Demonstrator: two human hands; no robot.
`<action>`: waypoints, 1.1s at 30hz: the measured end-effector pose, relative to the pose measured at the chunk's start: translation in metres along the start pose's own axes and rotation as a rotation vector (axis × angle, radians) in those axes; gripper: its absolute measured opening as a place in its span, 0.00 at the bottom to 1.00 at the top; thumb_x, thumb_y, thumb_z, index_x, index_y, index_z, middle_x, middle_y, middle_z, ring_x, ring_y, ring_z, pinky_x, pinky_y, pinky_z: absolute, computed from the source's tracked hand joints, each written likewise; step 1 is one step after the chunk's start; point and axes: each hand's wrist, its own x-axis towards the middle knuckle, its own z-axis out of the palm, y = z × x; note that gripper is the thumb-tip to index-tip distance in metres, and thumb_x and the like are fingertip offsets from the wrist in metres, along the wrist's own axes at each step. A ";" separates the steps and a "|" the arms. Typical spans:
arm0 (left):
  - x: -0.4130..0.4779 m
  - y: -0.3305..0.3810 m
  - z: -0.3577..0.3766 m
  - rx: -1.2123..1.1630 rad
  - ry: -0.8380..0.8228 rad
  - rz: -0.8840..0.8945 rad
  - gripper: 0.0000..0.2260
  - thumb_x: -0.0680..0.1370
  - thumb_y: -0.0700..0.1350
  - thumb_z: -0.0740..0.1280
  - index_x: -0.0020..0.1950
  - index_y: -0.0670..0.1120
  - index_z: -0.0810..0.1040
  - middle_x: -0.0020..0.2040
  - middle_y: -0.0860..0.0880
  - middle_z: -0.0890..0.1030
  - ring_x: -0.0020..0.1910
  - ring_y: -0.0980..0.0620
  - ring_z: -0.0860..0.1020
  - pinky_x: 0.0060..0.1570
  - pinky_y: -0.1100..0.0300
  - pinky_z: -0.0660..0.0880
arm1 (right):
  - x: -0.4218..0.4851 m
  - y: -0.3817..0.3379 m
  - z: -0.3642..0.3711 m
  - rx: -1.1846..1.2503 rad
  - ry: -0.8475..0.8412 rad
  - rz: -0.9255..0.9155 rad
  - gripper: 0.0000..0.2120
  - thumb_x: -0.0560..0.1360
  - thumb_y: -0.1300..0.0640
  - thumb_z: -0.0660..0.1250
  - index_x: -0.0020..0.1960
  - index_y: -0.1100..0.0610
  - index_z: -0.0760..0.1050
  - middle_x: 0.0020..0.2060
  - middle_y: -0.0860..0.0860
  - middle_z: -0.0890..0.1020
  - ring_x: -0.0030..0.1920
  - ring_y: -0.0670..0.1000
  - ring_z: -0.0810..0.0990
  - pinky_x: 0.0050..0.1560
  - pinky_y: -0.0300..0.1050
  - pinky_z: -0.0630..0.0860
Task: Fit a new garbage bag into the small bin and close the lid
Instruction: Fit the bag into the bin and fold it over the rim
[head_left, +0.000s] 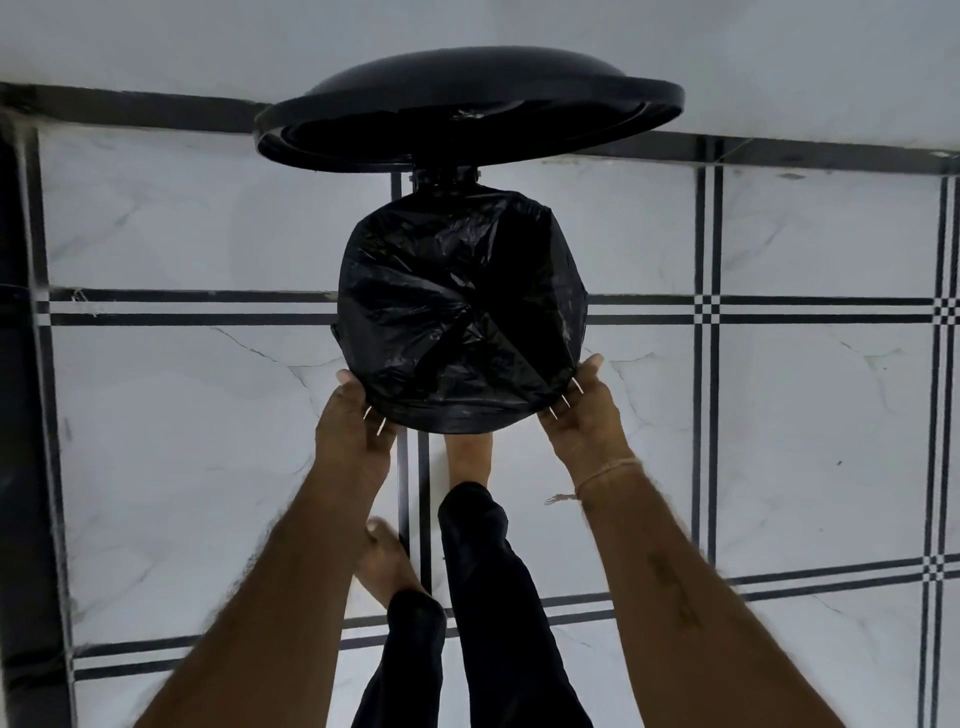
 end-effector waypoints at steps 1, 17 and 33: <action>0.000 0.004 0.001 0.021 0.034 0.006 0.11 0.83 0.55 0.65 0.57 0.48 0.80 0.52 0.51 0.84 0.54 0.51 0.82 0.45 0.58 0.79 | -0.002 -0.004 0.001 -0.041 -0.011 0.007 0.21 0.83 0.38 0.62 0.58 0.54 0.82 0.56 0.52 0.86 0.57 0.53 0.84 0.54 0.50 0.82; 0.051 0.081 0.046 0.428 -0.066 0.413 0.10 0.84 0.44 0.67 0.44 0.46 0.82 0.37 0.53 0.83 0.34 0.59 0.80 0.35 0.67 0.77 | 0.027 -0.085 0.088 -0.539 0.035 -0.376 0.17 0.81 0.55 0.70 0.35 0.58 0.75 0.30 0.51 0.75 0.33 0.51 0.76 0.39 0.41 0.77; 0.058 0.106 0.074 0.638 -0.194 0.375 0.22 0.84 0.57 0.63 0.46 0.39 0.82 0.36 0.49 0.84 0.34 0.54 0.84 0.36 0.62 0.79 | 0.035 -0.123 0.172 -0.917 -0.315 -0.172 0.11 0.80 0.54 0.71 0.53 0.62 0.81 0.50 0.60 0.84 0.38 0.54 0.85 0.46 0.47 0.85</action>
